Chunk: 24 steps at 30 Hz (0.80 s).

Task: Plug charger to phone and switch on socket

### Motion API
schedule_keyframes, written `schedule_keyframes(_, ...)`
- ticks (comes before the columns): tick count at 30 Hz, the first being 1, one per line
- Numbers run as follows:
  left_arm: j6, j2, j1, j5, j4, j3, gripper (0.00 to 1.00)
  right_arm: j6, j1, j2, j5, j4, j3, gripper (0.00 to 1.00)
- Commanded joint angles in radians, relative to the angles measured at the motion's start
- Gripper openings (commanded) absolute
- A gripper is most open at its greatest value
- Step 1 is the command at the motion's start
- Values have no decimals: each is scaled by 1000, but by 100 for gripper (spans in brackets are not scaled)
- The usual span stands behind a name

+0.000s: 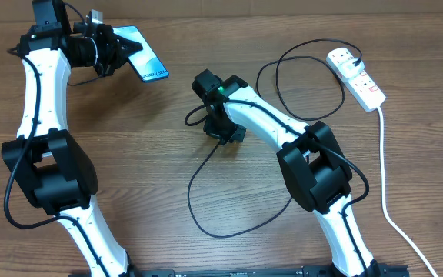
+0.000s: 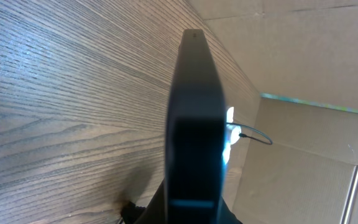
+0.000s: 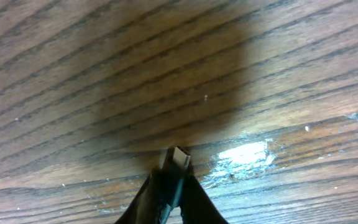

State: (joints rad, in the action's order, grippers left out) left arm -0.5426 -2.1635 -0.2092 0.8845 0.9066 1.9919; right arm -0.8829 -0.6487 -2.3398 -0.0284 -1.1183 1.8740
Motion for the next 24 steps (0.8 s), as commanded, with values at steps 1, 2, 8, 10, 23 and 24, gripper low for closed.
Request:
schedule_keyframes(1,27,42,7,21,-1,27,4,-3,7,-76,8,-8,-16,7)
schedule_keyframes(2,27,42,7,21,-1,27,4,-2,8,-76,8,-11,-16,5)
schedule_keyframes(8,27,42,7,22,3,27,4,47,29,-71,55,-35,20,4)
schedule_keyframes(10,27,42,9,64,2,27,4,74,55,-60,116,-65,67,4)
schedule_keyframes(23,-74,42,71,579,-225,27,4,840,245,123,1159,-235,225,4)
schedule_keyframes(24,-75,42,80,571,-232,27,4,868,245,143,1168,-261,225,4)
